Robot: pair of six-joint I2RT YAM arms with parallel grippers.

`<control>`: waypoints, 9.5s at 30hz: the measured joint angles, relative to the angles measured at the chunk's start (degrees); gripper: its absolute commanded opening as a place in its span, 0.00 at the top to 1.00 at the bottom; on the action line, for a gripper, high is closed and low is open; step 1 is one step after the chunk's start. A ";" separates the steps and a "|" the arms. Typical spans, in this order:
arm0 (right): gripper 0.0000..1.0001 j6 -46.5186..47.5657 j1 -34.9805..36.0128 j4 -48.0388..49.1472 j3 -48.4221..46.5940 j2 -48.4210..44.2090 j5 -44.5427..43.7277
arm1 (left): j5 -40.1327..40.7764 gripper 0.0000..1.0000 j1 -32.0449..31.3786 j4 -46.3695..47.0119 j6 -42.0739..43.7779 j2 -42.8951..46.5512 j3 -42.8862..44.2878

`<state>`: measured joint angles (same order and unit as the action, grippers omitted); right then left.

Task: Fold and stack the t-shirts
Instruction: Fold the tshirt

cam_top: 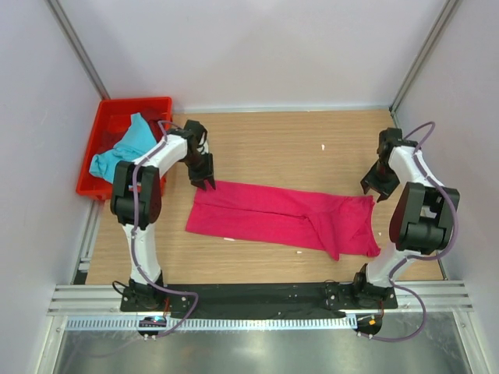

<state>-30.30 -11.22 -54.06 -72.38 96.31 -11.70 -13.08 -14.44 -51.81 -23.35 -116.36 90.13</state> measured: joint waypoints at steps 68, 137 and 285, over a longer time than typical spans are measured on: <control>0.77 -8.24 -0.94 16.02 34.23 -21.31 23.02 | -4.98 0.53 -19.06 0.59 -1.68 8.55 1.86; 0.62 2.36 4.02 27.56 14.45 2.34 32.98 | -6.19 0.53 -19.06 0.28 -0.44 6.01 2.73; 0.99 7.26 8.52 13.16 3.98 -5.38 10.56 | 12.50 0.73 -41.44 23.93 0.09 -26.14 32.96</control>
<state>-23.05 -2.70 -40.91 -68.40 90.94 -1.15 -0.58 -55.88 -27.88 -23.27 -142.50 123.09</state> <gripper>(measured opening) 0.026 0.266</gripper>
